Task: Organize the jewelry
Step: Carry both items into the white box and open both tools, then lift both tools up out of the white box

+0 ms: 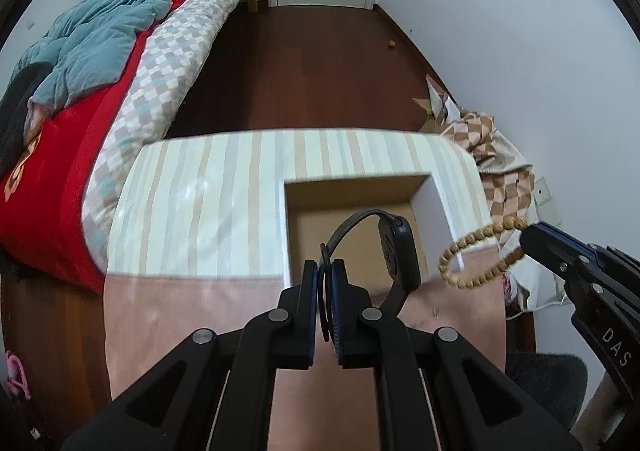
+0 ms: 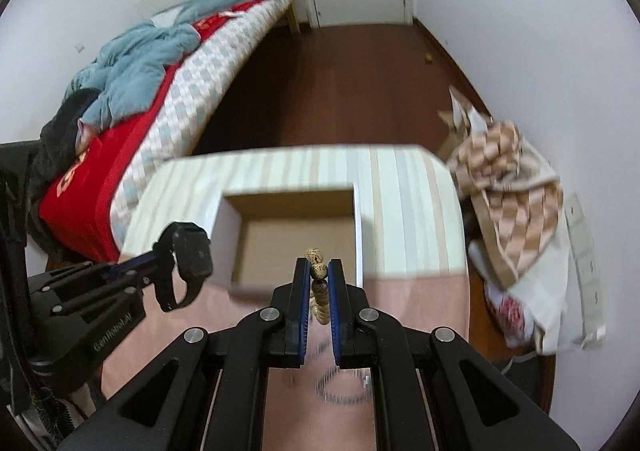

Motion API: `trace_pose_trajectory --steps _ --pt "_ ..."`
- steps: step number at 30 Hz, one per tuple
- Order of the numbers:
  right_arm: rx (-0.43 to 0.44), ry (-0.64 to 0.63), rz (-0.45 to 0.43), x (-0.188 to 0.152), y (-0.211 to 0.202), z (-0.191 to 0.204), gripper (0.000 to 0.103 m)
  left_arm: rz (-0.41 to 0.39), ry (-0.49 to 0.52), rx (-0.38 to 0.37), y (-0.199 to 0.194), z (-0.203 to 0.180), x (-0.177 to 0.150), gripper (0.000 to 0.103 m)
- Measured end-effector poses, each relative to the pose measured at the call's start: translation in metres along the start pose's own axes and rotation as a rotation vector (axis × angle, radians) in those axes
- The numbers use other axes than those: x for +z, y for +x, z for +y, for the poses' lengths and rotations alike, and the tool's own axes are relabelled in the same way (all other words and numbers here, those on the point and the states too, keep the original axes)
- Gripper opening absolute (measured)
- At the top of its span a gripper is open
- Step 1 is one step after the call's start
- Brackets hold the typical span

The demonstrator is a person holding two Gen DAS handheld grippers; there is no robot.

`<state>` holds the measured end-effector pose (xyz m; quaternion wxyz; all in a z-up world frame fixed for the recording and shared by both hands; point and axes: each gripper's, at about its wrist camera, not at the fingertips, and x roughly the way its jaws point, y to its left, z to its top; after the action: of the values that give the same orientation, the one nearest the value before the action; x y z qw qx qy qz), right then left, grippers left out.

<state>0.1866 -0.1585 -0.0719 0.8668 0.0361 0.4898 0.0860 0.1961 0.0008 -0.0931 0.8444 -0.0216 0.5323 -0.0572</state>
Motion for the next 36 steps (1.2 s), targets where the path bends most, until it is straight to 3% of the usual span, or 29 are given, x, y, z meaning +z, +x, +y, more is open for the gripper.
trace_pose_trajectory --steps 8,18,20,21,22,24,26,28,31,33,36 --pt "0.083 0.004 0.071 0.045 0.061 -0.004 0.009 0.09 -0.061 -0.049 0.052 0.011 0.032 0.004" --pt "0.219 0.041 0.242 0.049 0.129 -0.02 0.01 0.186 -0.109 -0.055 0.09 0.013 0.054 0.014" --pt "0.247 0.055 0.278 0.048 0.135 -0.023 0.01 0.178 -0.111 -0.058 0.088 0.012 0.058 0.026" --pt "0.25 0.055 0.283 0.047 0.136 -0.023 0.012 0.17 -0.11 -0.055 0.086 0.011 0.059 0.041" --pt "0.246 0.058 0.284 0.046 0.135 -0.025 0.015 0.158 -0.11 -0.047 0.082 0.011 0.06 0.058" --pt "0.242 0.068 0.284 0.044 0.132 -0.03 0.038 0.144 -0.108 -0.035 0.078 0.011 0.06 0.069" --pt "0.233 0.077 0.281 0.043 0.128 -0.034 0.045 0.141 -0.102 -0.012 0.075 0.011 0.059 0.071" --pt "0.192 0.069 0.277 0.039 0.123 -0.036 0.047 0.137 -0.095 0.021 0.072 0.014 0.056 0.092" --pt "0.086 0.032 0.255 0.031 0.116 -0.035 0.064 0.107 -0.084 0.101 0.066 0.019 0.046 0.1" --pt "0.013 0.005 0.241 0.024 0.113 -0.034 0.083 0.097 -0.08 0.137 0.065 0.021 0.039 0.102" --pt "-0.074 -0.024 0.237 0.011 0.114 -0.03 0.097 0.072 -0.071 0.182 0.062 0.023 0.026 0.103"
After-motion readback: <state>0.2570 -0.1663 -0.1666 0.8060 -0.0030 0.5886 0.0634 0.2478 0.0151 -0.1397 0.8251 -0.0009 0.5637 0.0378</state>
